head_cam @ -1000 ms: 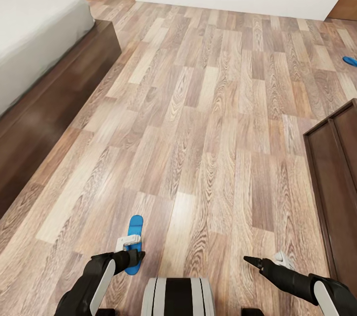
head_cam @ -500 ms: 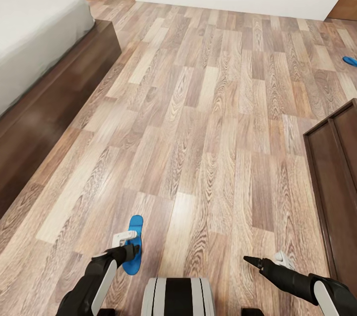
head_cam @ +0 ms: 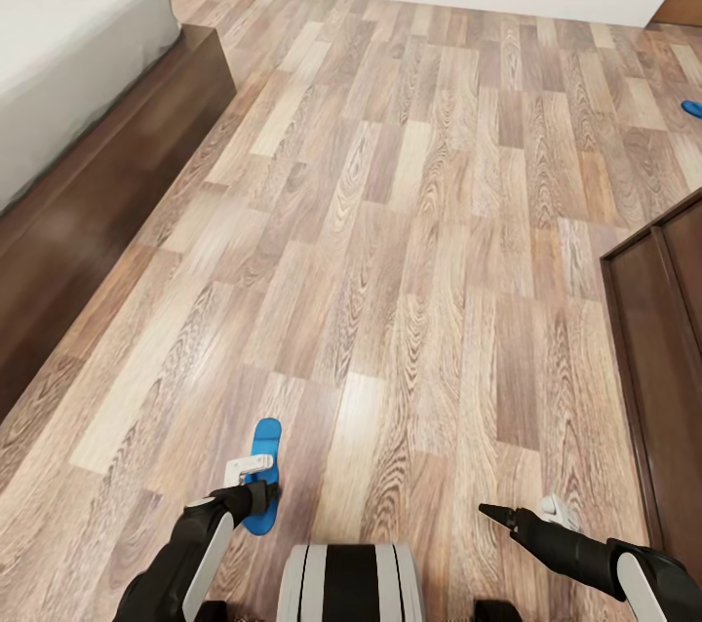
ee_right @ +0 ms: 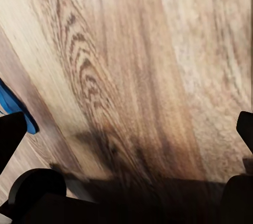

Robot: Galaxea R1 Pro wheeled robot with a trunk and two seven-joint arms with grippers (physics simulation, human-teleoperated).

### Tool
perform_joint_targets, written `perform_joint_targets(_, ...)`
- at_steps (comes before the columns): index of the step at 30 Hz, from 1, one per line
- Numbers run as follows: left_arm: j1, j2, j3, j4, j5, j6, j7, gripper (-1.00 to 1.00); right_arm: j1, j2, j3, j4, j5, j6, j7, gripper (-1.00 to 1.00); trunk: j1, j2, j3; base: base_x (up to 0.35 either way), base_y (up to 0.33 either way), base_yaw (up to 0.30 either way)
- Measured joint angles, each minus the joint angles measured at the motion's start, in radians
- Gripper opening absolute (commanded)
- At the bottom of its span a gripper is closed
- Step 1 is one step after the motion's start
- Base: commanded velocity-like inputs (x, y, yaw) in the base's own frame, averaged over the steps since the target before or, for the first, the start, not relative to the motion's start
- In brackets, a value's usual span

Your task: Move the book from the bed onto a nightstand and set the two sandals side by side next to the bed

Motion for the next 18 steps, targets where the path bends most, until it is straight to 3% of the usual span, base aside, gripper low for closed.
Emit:
perform_joint_targets(5,0.0,0.0,0.0,0.0,0.0,0.001,0.0,1.0,0.0,0.0,0.0,0.0,0.0,0.0,0.0,1.0,0.002,-0.001,-0.019,0.0,0.0,0.0)
perform_joint_targets(12,0.0,0.0,0.0,0.0,0.0,0.0,0.0,1.0,0.0,0.0,0.0,0.0,0.0,0.0,0.0,1.0,0.002,-0.001,-0.019,0.002,0.0,0.0)
perform_joint_targets(18,0.0,0.0,-0.002,-0.001,0.0,0.0,0.0,1.0,0.0,0.0,0.0,0.0,0.0,0.0,0.0,1.0,0.002,-0.001,-0.019,0.152,0.0,0.0)
